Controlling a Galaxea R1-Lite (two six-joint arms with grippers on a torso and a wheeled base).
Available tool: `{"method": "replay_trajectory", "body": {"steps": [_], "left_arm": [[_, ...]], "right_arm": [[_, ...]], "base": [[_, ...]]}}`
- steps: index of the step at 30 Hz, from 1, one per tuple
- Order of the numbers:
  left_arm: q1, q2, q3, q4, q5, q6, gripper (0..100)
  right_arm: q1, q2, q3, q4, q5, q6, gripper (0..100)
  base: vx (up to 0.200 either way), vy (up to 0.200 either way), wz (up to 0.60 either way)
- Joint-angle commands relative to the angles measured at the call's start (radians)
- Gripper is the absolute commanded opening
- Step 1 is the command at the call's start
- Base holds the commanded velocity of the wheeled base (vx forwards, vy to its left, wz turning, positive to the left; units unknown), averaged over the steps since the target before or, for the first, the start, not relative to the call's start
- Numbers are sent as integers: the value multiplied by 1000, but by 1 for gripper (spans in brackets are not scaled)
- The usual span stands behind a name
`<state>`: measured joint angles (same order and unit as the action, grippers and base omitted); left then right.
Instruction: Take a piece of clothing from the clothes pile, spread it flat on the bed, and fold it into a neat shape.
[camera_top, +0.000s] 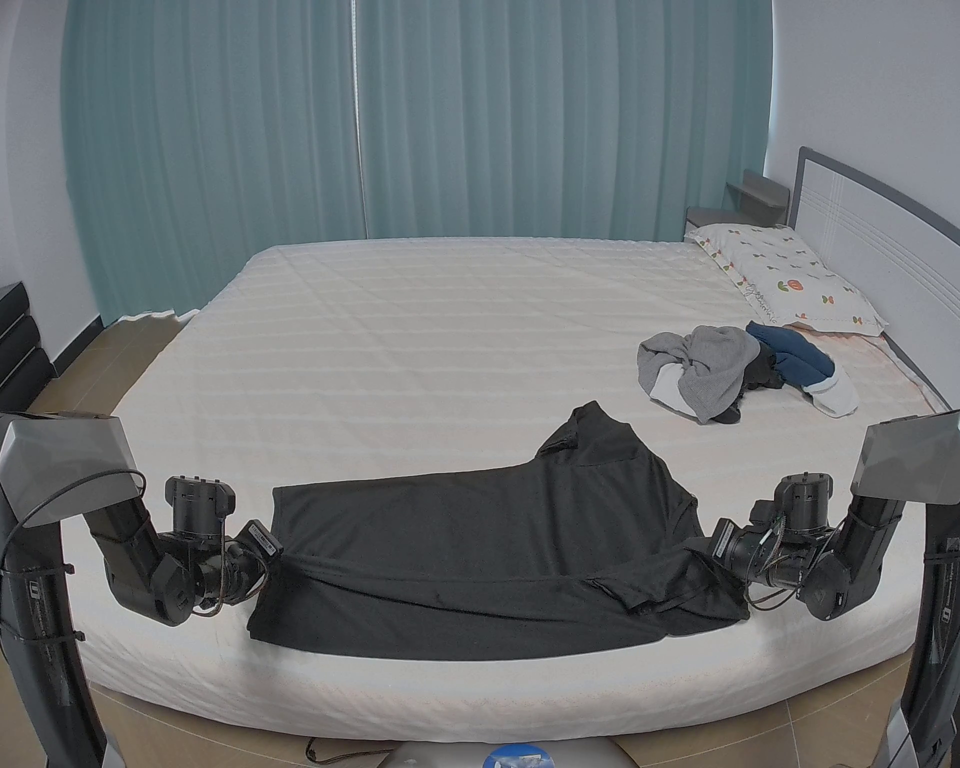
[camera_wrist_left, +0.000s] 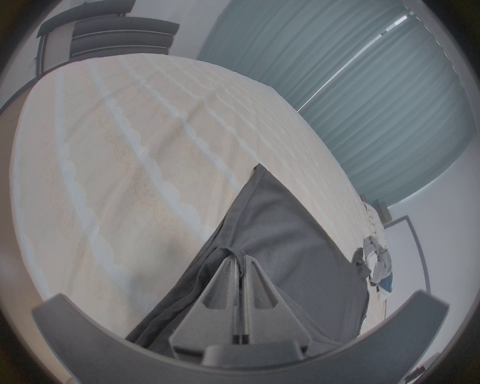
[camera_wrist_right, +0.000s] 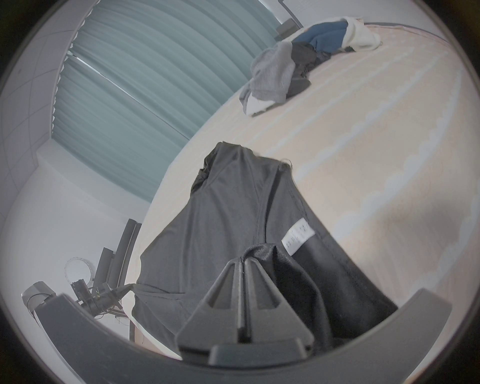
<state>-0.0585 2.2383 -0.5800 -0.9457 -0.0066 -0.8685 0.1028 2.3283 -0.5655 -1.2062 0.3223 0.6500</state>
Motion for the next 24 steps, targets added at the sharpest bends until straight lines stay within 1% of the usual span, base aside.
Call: {"method": "replay_trajectory", "body": {"steps": [1, 7, 10, 11, 12, 24], "left_arm": [[-3, 0, -17, -1, 2, -24, 0], [-4, 4, -18, -1, 2, -24, 0], [-4, 4, -18, -1, 2, -26, 0], [-6, 4, -17, -1, 2, -24, 0], [-4, 4, -17, -1, 2, -24, 0], [-7, 21, -18, -1, 0, -23, 0]], "right_arm": [[-9, -27, -11, -18, -2, -1, 0], [-11, -44, -36, -23, -6, -1, 0], [-11, -49, -43, -23, -17, -1, 0], [-11, -50, -57, -23, -35, -1, 0], [-12, -52, -59, -23, -40, -1, 0], [-11, -23, -73, -13, -43, -1, 0]], "base": [[0, 0, 0], [0, 0, 0], [0, 0, 0], [0, 0, 0], [0, 0, 0], [0, 0, 0]]}}
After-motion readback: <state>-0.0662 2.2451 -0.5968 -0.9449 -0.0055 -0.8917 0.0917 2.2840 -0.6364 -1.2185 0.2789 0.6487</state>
